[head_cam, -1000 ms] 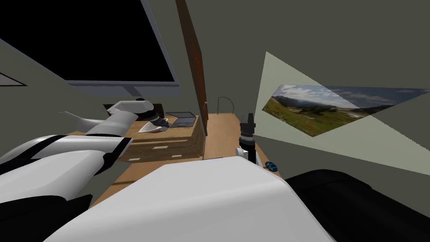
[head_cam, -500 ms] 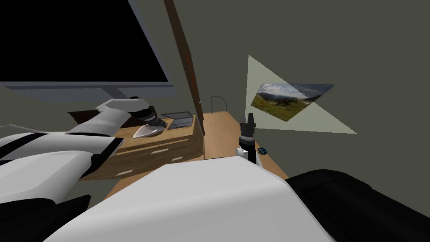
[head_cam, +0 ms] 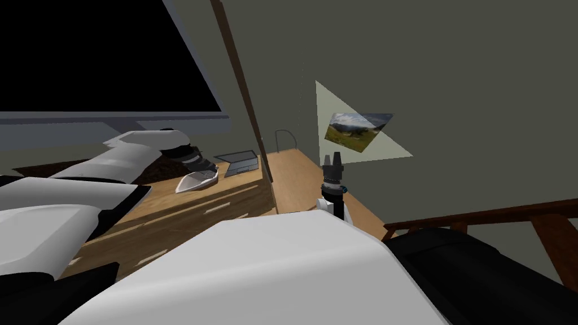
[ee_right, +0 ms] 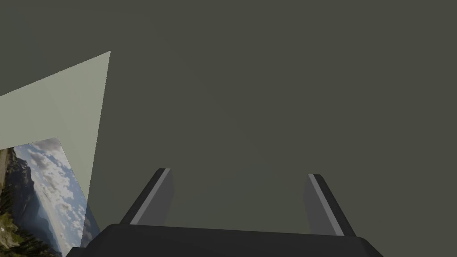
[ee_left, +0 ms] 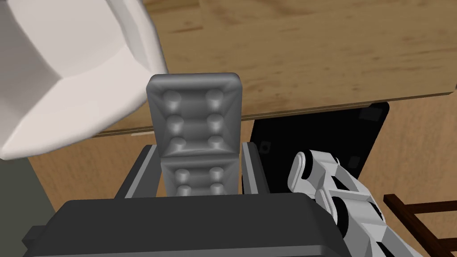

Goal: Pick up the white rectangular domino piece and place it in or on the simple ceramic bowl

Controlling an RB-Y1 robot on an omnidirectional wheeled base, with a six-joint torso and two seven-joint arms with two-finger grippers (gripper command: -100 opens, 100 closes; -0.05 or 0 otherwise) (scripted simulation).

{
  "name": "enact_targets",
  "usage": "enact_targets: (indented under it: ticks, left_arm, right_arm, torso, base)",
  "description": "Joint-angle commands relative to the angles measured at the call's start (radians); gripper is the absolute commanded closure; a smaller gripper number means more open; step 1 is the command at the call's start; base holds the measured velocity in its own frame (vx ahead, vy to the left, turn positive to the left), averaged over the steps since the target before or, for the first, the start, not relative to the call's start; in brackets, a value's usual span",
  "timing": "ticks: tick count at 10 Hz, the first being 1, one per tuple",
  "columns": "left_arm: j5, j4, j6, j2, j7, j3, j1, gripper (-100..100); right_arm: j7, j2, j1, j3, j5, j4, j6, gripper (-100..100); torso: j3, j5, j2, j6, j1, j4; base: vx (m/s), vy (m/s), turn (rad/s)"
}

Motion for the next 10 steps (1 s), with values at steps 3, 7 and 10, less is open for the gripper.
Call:
enact_targets:
  ticks: [3,7,10]
  left_arm:
    - [0.079,0.052,0.005,0.064,0.069,-0.068,-0.003,100]
    - [0.167,0.103,0.016,0.136,0.135,-0.136,0.01,100]
    - [0.203,0.124,0.024,0.166,0.157,-0.162,0.02,100]
  right_arm:
    - [0.0,0.0,0.0,0.0,0.0,0.0,0.0,0]
    - [0.0,0.0,0.0,0.0,0.0,0.0,0.0,0]
    - [0.0,0.0,0.0,0.0,0.0,0.0,0.0,0]
  torso:
    - [-0.001,-0.001,-0.002,0.002,0.0,-0.001]
    - [-0.002,0.0,-0.003,0.0,0.005,-0.001]
    - [-0.005,0.0,-0.008,0.0,0.002,-0.002]
  base:
    - [-0.078,0.182,-0.307]
    - [-0.075,0.221,-0.302]
    - [-0.027,0.151,-0.167]
